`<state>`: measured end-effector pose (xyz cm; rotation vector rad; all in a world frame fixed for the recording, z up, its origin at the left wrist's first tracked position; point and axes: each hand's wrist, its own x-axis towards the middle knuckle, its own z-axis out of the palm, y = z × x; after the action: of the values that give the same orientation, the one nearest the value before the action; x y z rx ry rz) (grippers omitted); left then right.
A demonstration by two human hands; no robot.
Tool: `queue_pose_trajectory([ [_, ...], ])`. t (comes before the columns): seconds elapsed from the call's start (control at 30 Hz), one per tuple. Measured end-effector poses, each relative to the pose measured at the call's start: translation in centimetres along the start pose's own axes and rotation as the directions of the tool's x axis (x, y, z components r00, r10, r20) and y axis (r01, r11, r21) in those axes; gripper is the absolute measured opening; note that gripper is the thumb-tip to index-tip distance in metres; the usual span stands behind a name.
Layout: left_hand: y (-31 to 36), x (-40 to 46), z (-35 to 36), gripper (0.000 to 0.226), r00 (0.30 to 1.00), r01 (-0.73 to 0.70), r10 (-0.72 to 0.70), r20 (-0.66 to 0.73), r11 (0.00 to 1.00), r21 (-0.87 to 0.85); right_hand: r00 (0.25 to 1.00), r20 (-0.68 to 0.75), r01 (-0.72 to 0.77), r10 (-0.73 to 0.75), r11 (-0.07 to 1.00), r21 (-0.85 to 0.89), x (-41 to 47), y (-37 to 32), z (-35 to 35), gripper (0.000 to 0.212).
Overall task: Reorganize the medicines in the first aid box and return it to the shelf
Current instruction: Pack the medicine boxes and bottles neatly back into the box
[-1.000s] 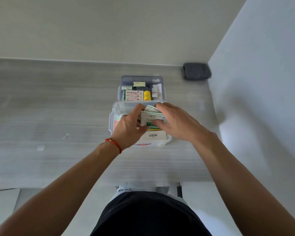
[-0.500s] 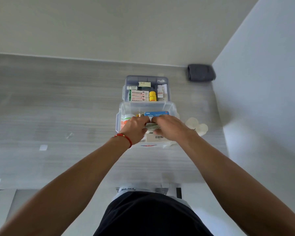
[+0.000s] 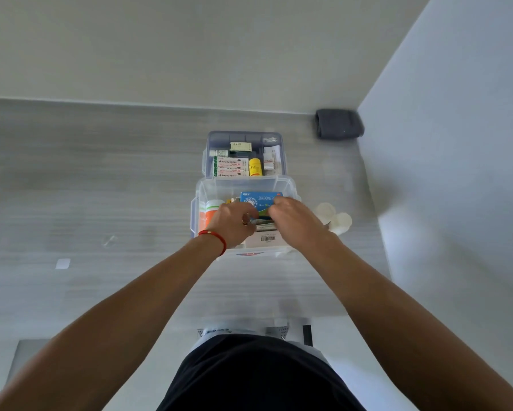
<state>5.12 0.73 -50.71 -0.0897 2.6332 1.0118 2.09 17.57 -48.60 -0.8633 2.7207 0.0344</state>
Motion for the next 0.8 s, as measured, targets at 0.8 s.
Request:
queue_pose_trajectory([
  [0.8, -0.3, 0.5, 0.9, 0.013, 0.947, 0.306, -0.320, -0.025, 0.923, -0.233, 0.940, -0.324, -0.001, 0.108, 0.950, 0.313, -4.5, 1.1, 0.5, 0.016],
])
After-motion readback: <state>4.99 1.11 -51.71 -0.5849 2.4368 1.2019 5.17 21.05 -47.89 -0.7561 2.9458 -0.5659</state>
